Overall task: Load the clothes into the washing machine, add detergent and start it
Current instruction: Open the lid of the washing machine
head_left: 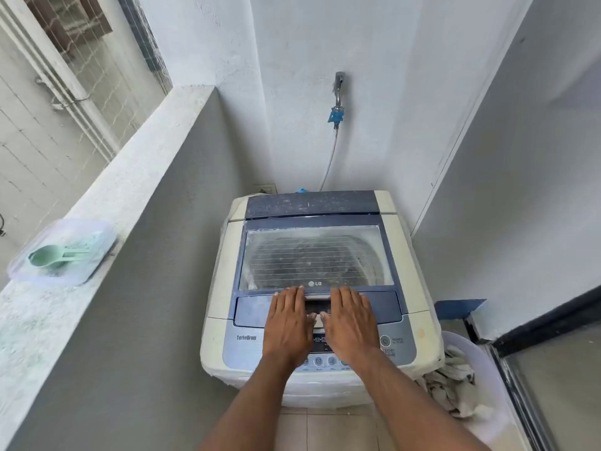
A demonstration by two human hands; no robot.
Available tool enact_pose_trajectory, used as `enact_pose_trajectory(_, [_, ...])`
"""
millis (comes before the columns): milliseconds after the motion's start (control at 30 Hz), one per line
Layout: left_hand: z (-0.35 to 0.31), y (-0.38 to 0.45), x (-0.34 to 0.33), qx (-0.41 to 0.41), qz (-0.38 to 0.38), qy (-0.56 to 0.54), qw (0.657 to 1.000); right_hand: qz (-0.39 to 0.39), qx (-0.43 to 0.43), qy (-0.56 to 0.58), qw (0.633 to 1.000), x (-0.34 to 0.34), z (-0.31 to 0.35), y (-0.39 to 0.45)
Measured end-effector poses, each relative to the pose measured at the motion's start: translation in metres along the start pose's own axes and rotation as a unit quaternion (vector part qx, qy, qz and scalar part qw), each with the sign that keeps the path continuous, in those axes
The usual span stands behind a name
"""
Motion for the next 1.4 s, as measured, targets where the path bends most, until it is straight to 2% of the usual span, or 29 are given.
enact_pose_trajectory(533, [-0.004,-0.008,-0.019,-0.018,0.012,-0.048,0.999,0.026,0.017,0.039,0.999,-0.017,0.003,-0.006])
enact_pose_trajectory(667, [-0.003,-0.009,-0.020,-0.018,0.027,-0.033,0.999,0.060,0.047,0.084,0.994,-0.019,0.007,-0.010])
enact_pose_trajectory(967, [-0.002,-0.006,-0.018,-0.026,0.067,-0.029,0.997,0.122,0.088,0.076,0.986,-0.016,0.009,-0.009])
enact_pose_trajectory(1100, [-0.006,-0.004,-0.001,-0.037,0.041,-0.039,0.998,0.103,0.089,0.076,0.988,-0.003,0.012,-0.008])
enact_pose_trajectory(1400, [-0.007,0.015,0.061,-0.054,-0.033,-0.053,0.997,-0.013,0.050,0.095,0.994,0.057,0.017,0.015])
Point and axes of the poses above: each hand's wrist, its own y-axis towards the middle knuckle, its own x-axis out of the back of the hand, z = x × y, the point moved 7 cm from there along y, towards the middle knuckle, and after that the axes turned 4 degrees about -z, right-handed, at the moved point
